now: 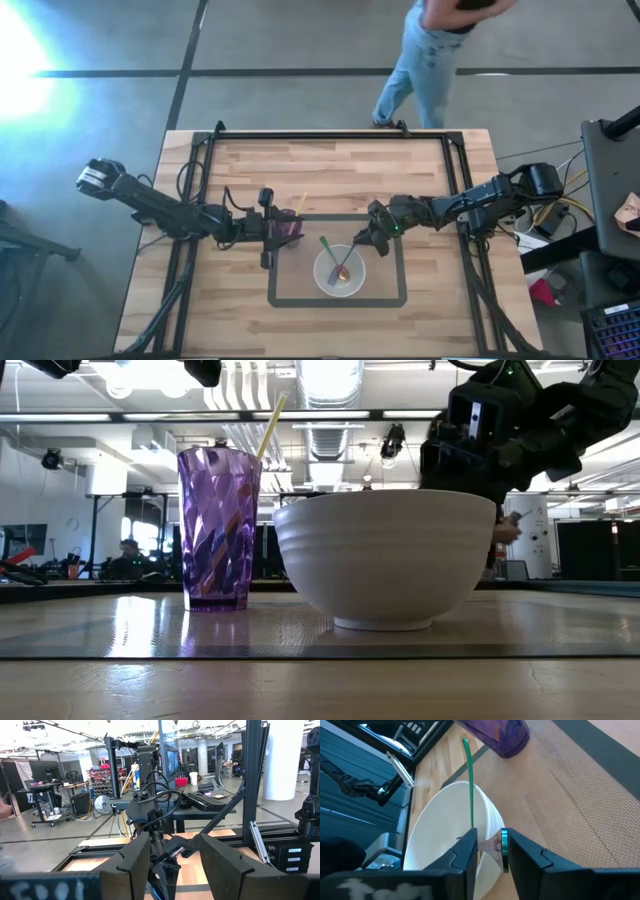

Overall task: Pick & Place Utensil
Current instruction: Put the purple fork into the white bowl on the transparent mat, then return to Home Position

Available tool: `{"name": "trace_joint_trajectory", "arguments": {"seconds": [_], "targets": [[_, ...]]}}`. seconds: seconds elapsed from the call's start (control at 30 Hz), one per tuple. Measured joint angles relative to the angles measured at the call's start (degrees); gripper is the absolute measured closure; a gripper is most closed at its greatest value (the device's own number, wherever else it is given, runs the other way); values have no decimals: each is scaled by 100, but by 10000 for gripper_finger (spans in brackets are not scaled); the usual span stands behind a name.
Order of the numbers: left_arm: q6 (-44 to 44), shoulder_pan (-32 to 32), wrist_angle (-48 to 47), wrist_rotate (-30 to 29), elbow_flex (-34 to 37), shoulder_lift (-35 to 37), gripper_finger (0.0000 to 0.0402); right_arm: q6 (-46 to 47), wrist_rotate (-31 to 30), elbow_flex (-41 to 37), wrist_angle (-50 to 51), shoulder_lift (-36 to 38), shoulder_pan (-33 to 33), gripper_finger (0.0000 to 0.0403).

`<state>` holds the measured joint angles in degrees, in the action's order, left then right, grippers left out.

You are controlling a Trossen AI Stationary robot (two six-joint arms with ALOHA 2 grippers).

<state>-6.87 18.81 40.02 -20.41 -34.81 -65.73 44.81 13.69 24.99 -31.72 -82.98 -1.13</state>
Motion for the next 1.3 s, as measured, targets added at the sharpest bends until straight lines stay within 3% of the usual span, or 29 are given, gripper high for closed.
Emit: {"name": "trace_joint_trajectory", "arguments": {"seconds": [0.63,1.3], "targets": [[104,-2,-1,-1,0,0,234,78,177,0,-9,29,9,246],[235,-33,-51,1,0,81,234,-194,136,-4,984,1045,309,267]]}}
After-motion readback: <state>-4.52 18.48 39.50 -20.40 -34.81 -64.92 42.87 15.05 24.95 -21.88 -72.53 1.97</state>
